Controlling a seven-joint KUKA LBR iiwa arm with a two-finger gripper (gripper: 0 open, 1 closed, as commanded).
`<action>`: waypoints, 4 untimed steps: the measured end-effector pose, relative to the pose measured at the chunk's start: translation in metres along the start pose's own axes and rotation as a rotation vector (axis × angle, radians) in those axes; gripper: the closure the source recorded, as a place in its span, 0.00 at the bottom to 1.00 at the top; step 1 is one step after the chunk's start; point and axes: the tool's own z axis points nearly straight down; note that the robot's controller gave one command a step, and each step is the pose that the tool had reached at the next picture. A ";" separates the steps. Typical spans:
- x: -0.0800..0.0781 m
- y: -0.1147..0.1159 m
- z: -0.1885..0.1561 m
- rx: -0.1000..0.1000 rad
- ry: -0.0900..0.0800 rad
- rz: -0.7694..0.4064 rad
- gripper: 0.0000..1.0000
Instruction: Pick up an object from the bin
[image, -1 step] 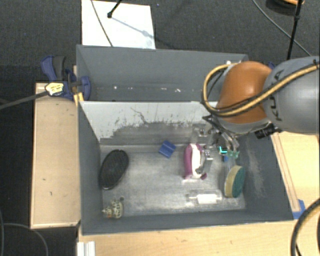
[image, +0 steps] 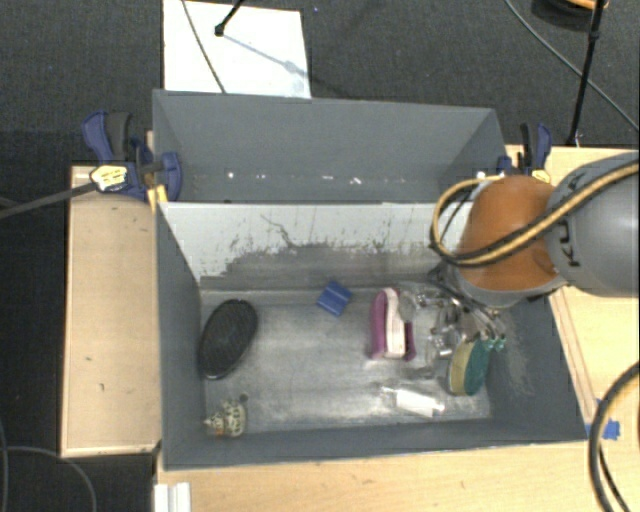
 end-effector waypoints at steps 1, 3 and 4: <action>0.066 -0.074 0.008 -0.001 0.005 -0.230 0.00; 0.077 -0.086 0.007 -0.010 0.003 -0.282 1.00; 0.071 -0.076 -0.112 0.003 -0.004 -0.295 1.00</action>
Offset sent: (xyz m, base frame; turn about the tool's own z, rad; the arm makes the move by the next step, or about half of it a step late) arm -0.0532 -0.0827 -0.0081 -0.2332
